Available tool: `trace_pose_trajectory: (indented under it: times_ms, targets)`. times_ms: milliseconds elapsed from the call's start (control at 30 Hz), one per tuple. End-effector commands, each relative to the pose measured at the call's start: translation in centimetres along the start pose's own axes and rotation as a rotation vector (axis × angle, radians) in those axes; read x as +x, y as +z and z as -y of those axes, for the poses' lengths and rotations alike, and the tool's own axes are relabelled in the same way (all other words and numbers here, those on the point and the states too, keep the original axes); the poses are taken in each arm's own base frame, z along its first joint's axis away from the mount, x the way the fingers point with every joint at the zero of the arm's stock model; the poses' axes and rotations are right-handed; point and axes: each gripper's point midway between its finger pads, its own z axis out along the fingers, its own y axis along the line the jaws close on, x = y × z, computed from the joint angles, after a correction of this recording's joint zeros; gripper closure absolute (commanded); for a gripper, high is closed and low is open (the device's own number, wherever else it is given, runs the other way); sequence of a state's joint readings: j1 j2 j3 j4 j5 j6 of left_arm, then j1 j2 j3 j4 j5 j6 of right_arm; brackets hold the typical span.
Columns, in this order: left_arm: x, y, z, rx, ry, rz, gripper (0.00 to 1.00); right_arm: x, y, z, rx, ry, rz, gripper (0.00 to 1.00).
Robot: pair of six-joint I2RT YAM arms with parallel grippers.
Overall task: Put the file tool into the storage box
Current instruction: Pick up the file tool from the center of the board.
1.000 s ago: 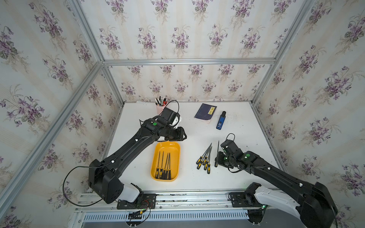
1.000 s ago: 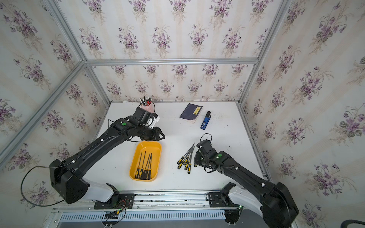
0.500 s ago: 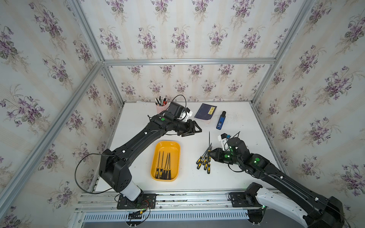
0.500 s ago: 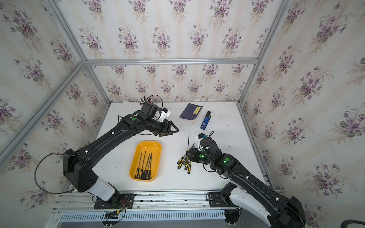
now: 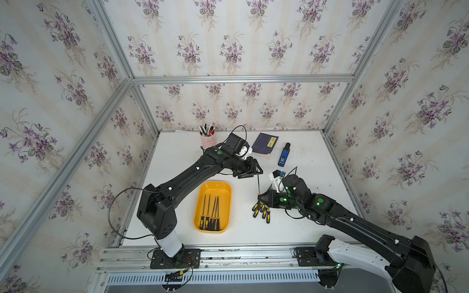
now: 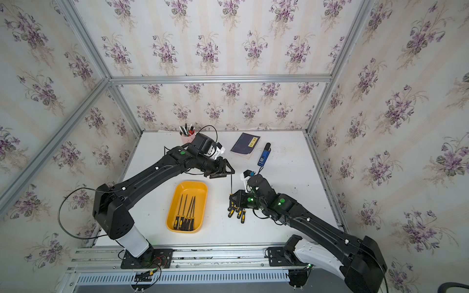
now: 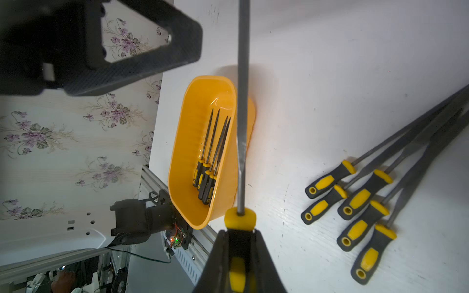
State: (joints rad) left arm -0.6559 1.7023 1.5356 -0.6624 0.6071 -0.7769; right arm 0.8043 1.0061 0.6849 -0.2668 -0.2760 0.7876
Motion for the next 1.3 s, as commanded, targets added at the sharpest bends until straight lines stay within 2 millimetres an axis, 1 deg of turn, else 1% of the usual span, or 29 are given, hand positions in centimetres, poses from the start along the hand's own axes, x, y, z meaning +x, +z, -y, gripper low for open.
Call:
trace_pose_trajectory:
  times_ms: [0, 67, 100, 300, 433, 567, 600, 633, 733, 767, 800, 833, 867, 900, 933, 967, 1000, 1167, 1267]
  targets:
    - [-0.2, 0.1, -1.2, -0.069, -0.017, 0.016, 0.43, -0.7, 0.0, -1.0, -0.026, -0.009, 0.03, 1.0]
    - [-0.1, 0.4, -1.9, -0.102, -0.026, 0.008, 0.44, -0.7, 0.1, -1.4, -0.036, -0.013, 0.035, 1.0]
    - [0.0, 0.5, -2.1, -0.114, -0.03, 0.005, 0.48, -0.6, 0.1, -1.5, -0.038, -0.012, 0.034, 1.0]
    - [-0.2, 0.8, -2.8, -0.149, -0.034, 0.016, 0.59, 0.1, 0.9, -2.2, -0.053, -0.021, 0.008, 1.0]
    - [-0.4, 0.8, -3.5, -0.197, -0.024, 0.028, 0.71, 0.3, 1.4, -2.6, -0.056, -0.031, -0.006, 1.0]
    - [-0.4, 0.8, -4.2, -0.237, -0.014, 0.025, 0.93, 0.3, 1.9, -2.8, -0.055, -0.038, -0.019, 1.0]
    - [-0.4, 0.9, -4.3, -0.241, -0.012, 0.023, 0.97, 0.4, 2.0, -2.7, -0.055, -0.04, -0.023, 1.0]
    - [-0.5, 0.8, -4.4, -0.246, -0.008, 0.025, 1.0, 0.4, 2.0, -2.8, -0.054, -0.041, -0.026, 1.0]
    - [-0.5, 0.7, -4.7, -0.274, 0.006, 0.025, 1.0, 0.5, 2.3, -2.6, -0.045, -0.047, -0.038, 1.0]
    - [-0.5, 0.5, -4.8, -0.281, 0.011, 0.024, 1.0, 0.5, 2.3, -2.6, -0.044, -0.049, -0.039, 0.96]
    - [-0.5, 0.3, -4.8, -0.285, 0.017, 0.02, 1.0, 0.5, 2.3, -2.6, -0.043, -0.052, -0.039, 0.84]
    - [-0.4, 0.1, -4.9, -0.29, 0.026, 0.017, 1.0, 0.5, 2.3, -2.4, -0.034, -0.053, -0.037, 0.64]
    - [-0.3, -0.2, -4.8, -0.293, 0.033, 0.013, 1.0, 0.4, 2.2, -2.3, -0.023, -0.054, -0.033, 0.46]
    - [-0.1, -0.4, -5.0, -0.298, 0.038, 0.007, 1.0, 0.3, 2.1, -2.2, -0.013, -0.055, -0.028, 0.31]
    - [-0.4, -1.0, -5.7, -0.329, 0.043, 0.025, 1.0, 0.0, 1.9, -2.2, -0.004, -0.055, -0.016, 0.17]
    - [-0.4, -1.6, -6.0, -0.336, 0.042, 0.029, 1.0, -0.1, 1.6, -2.2, 0.001, -0.056, -0.005, 0.06]
    - [-0.3, -2.1, -6.3, -0.343, 0.04, 0.032, 1.0, -0.3, 1.4, -2.1, 0.003, -0.056, 0.007, 0.01]
    - [-0.2, -6.5, -8.9, -0.416, 0.041, 0.064, 1.0, -0.5, 0.3, -1.2, 0.024, -0.045, 0.033, 0.0]
    - [0.3, -8.0, -10.6, -0.471, 0.045, 0.065, 1.0, -0.5, 0.0, -0.3, 0.036, -0.028, 0.04, 0.0]
